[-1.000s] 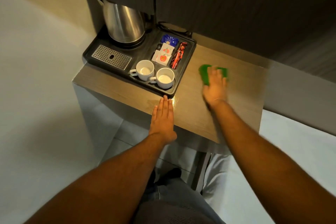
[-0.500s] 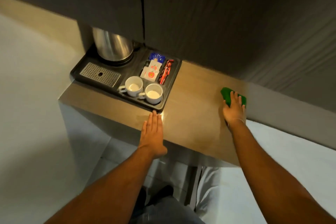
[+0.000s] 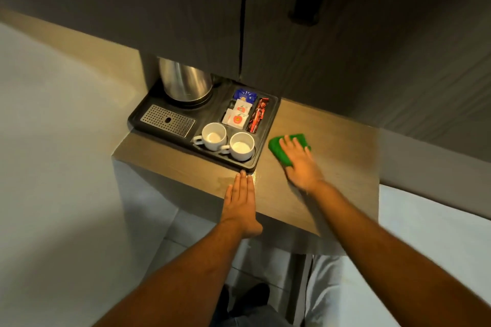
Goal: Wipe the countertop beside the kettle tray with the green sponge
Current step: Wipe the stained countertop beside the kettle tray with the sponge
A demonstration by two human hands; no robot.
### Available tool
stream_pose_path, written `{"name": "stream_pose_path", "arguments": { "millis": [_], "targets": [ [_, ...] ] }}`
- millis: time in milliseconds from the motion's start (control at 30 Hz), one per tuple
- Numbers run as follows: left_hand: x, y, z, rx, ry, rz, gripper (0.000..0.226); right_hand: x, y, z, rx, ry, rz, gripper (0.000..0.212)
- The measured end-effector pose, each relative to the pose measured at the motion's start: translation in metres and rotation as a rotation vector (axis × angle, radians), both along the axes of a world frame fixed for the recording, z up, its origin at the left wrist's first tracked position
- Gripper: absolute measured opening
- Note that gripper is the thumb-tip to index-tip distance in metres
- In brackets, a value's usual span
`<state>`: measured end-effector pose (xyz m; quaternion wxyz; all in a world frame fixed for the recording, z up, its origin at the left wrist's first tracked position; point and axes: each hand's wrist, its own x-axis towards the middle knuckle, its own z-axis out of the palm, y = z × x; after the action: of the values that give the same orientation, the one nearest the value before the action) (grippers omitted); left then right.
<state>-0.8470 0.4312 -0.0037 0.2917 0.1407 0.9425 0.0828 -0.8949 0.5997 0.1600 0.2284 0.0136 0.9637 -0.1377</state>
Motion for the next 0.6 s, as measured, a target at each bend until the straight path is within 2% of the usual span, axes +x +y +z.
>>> {"name": "stream_pose_path", "arguments": {
  "millis": [100, 167, 333, 467, 533, 600],
  "targets": [
    [-0.001, 0.002, -0.001, -0.039, -0.024, 0.010, 0.139, 0.063, 0.006, -0.020, 0.010, 0.027, 0.062, 0.072],
    [-0.014, 0.007, 0.004, -0.119, -0.124, -0.014, 0.139, 0.098, 0.029, -0.033, 0.009, -0.007, 0.044, 0.073],
    [-0.040, 0.024, 0.025, -0.262, -0.341, -0.060, 0.138, 0.125, 0.101, -0.038, 0.027, 0.033, -0.260, 0.071],
    [-0.019, 0.026, 0.018, -0.259, -0.233, -0.089, 0.127, 0.071, 0.138, -0.044, 0.035, 0.104, -0.486, 0.064],
    [-0.006, 0.012, 0.010, -0.172, -0.111, -0.113, 0.121, 0.032, 0.144, -0.048, 0.022, 0.132, -0.596, 0.063],
    [0.002, -0.009, 0.004, -0.058, 0.010, -0.121, 0.113, -0.009, 0.130, -0.057, 0.009, 0.124, -0.599, 0.064]
  ]
}}
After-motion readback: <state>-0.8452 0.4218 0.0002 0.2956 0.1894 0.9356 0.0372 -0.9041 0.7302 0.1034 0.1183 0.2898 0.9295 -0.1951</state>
